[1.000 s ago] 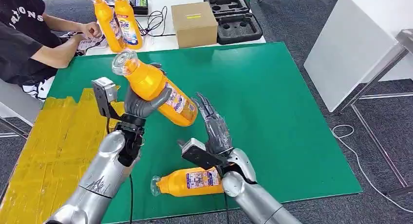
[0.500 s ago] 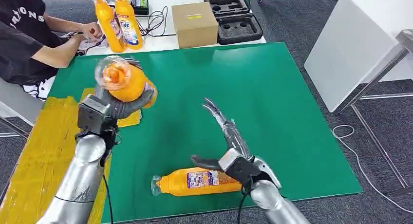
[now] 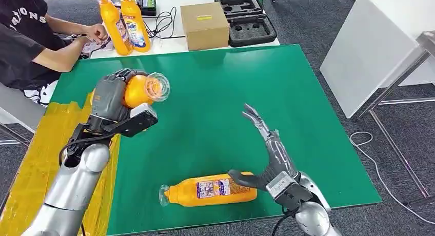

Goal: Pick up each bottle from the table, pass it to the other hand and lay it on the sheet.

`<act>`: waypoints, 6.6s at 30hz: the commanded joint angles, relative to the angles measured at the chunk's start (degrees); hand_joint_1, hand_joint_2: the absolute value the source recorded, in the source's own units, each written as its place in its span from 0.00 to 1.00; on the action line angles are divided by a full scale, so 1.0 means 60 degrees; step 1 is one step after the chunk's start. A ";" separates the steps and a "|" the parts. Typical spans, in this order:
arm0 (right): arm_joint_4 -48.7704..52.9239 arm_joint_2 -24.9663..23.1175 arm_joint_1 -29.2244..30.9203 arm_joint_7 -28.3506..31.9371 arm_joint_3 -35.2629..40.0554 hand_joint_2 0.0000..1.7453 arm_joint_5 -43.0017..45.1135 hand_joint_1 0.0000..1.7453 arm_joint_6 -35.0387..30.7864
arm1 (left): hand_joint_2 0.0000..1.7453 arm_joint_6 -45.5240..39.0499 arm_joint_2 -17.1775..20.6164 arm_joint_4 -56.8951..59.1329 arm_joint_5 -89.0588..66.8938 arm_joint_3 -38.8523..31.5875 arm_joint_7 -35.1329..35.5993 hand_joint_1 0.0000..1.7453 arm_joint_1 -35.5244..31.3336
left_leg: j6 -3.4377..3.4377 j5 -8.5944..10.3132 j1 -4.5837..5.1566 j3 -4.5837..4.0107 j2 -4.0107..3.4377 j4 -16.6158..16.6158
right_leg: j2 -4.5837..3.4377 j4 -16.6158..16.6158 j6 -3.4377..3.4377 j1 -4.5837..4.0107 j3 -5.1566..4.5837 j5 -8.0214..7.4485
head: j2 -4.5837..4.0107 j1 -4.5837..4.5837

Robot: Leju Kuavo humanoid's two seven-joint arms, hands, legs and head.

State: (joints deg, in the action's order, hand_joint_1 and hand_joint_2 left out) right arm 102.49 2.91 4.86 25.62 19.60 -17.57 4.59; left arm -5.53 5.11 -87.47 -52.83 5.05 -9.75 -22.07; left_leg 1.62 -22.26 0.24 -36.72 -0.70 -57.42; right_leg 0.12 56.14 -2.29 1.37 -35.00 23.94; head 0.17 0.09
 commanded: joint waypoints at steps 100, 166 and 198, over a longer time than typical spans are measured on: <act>-0.1344 -0.0759 -0.0146 -0.0979 -0.1483 1.00 -0.2013 0.00 -0.0420 | 1.00 0.0794 -0.0429 0.4667 -0.1107 -0.1008 -0.0343 0.00 -0.0593 | -0.0011 -0.0013 -0.0014 0.0027 0.0009 -0.0002 | 0.0004 -0.0007 0.0015 -0.0014 0.0033 0.0011 | 0.0000 0.0000; -0.2729 0.2152 0.2738 -0.2578 0.4692 1.00 -0.5553 0.00 0.1298 | 0.00 0.2940 -0.0630 0.2358 0.4021 -0.1778 -0.3526 0.00 0.1202 | -0.0017 -0.0021 -0.0013 0.0049 -0.0014 0.0005 | -0.0023 -0.0012 0.0020 -0.0014 0.0051 0.0008 | 0.0000 0.0004; -0.4106 0.1783 0.2779 -0.2878 0.4833 1.00 -0.5539 0.00 0.0963 | 0.00 0.2917 -0.0639 0.2317 0.3954 -0.1606 -0.3457 0.00 0.1216 | -0.0015 -0.0017 -0.0013 0.0047 0.0012 0.0007 | 0.0004 -0.0013 0.0018 -0.0012 0.0055 0.0014 | 0.0000 0.0000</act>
State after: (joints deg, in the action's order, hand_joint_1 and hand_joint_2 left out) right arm 81.70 14.16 20.26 8.55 47.10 -50.84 10.60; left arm 11.80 1.73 -76.32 -28.89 -4.13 -30.82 -13.69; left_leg 1.62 -22.26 0.24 -36.71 -0.70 -57.42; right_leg 0.12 56.14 -2.30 1.37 -34.98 23.94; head 0.17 0.09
